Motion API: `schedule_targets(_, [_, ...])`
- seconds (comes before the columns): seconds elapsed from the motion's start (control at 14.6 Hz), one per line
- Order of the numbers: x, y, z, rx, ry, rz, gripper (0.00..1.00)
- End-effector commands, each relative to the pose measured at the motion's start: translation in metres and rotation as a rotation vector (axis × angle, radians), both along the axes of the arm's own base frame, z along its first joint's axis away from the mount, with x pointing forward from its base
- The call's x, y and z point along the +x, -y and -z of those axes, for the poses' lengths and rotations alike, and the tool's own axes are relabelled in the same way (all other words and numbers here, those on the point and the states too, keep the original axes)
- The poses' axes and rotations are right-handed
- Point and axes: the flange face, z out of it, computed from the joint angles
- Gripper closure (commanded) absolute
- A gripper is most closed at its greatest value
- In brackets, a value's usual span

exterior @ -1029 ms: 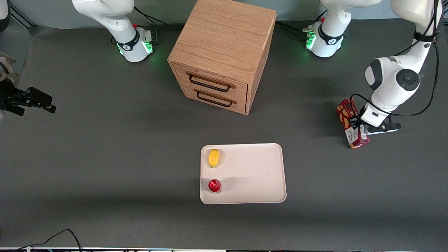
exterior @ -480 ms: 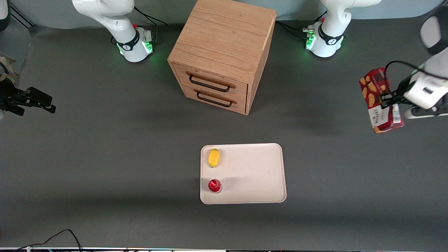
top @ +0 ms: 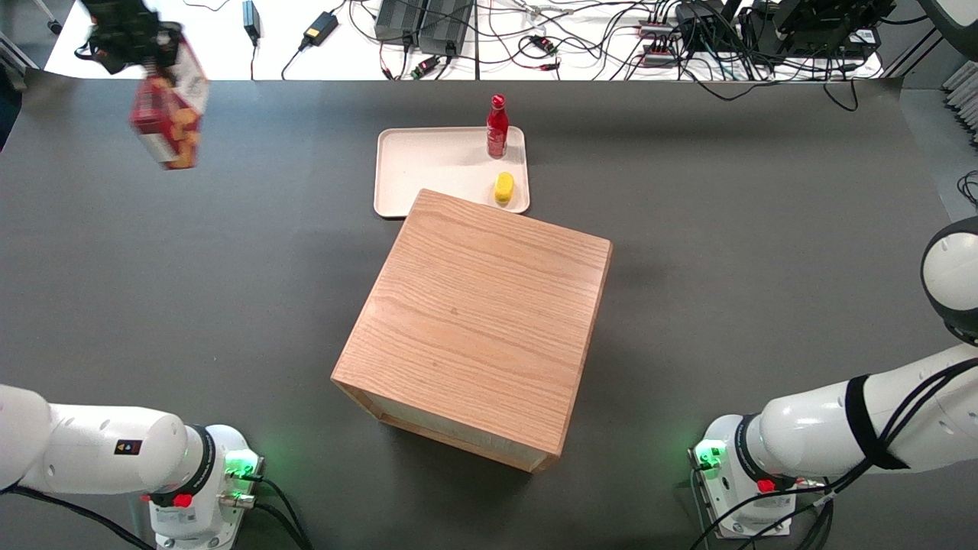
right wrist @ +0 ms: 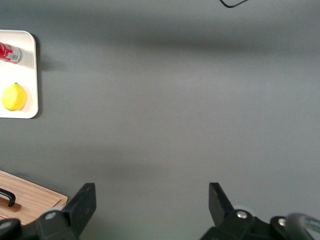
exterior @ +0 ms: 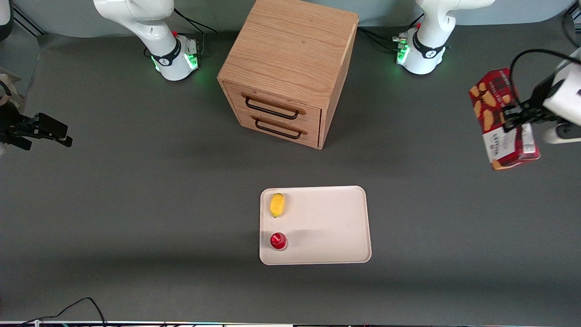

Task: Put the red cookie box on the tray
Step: 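Lift the red cookie box upright with the left gripper, then carry the held box over the white tray beside the red can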

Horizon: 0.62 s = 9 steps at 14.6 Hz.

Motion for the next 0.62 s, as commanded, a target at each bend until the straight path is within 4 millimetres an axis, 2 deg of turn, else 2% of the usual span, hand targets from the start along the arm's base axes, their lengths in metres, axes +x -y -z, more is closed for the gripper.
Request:
schedule_targets(0.0, [0.031, 0.091, 0.03, -0.022, -0.05, -0.112, 1.0])
schedule_targets(0.14, [0.055, 0.148, 0.051, -0.063, -0.031, -0.195, 1.0])
schedule_targets(0.21, [0.059, 0.175, 0.062, -0.077, -0.024, -0.219, 1.0])
schedule_targets(0.34, [0.068, 0.212, 0.092, -0.091, 0.002, -0.242, 1.0])
schedule_targets(0.55, [0.081, 0.256, 0.157, -0.077, 0.053, -0.2, 1.0])
